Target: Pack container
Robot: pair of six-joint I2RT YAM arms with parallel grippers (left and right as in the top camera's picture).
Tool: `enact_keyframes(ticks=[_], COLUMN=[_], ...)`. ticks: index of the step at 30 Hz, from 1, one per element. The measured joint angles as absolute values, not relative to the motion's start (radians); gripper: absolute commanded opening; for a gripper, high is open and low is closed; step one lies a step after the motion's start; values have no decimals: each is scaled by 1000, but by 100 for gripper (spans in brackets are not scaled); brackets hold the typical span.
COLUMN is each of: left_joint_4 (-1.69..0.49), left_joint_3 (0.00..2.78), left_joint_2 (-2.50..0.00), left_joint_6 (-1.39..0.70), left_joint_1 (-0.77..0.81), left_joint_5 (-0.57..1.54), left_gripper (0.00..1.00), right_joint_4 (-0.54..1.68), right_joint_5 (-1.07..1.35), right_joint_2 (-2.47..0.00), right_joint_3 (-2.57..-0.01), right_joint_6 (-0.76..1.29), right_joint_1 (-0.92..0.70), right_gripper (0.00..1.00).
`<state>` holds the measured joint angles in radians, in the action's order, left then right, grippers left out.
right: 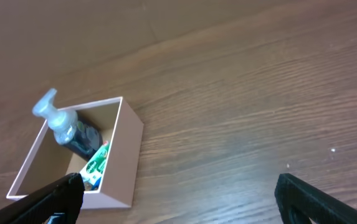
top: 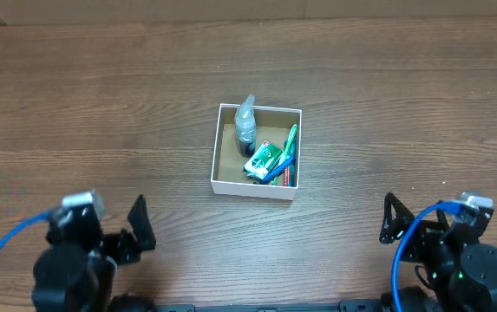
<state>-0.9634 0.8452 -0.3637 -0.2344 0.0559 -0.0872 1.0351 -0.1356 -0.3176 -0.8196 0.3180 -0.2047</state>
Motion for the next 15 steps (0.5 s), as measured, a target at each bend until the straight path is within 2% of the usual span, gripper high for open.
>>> enact_keyframes(ticks=[7, 15], left_joint_4=[-1166, -1182], left_joint_3=[833, 829], left_joint_2=[-305, -305], left_joint_6=[-237, -237], left_joint_1=[56, 56], left_joint_5=[-92, -94], left_gripper=[100, 100], right_joint_4=[1100, 1118], right_joint_5=[-136, -135], right_joint_2=[-318, -318], right_joint_3=[-811, -811], right_joint_6=[318, 318], right_joint_1=[-205, -205], right_gripper=[100, 100])
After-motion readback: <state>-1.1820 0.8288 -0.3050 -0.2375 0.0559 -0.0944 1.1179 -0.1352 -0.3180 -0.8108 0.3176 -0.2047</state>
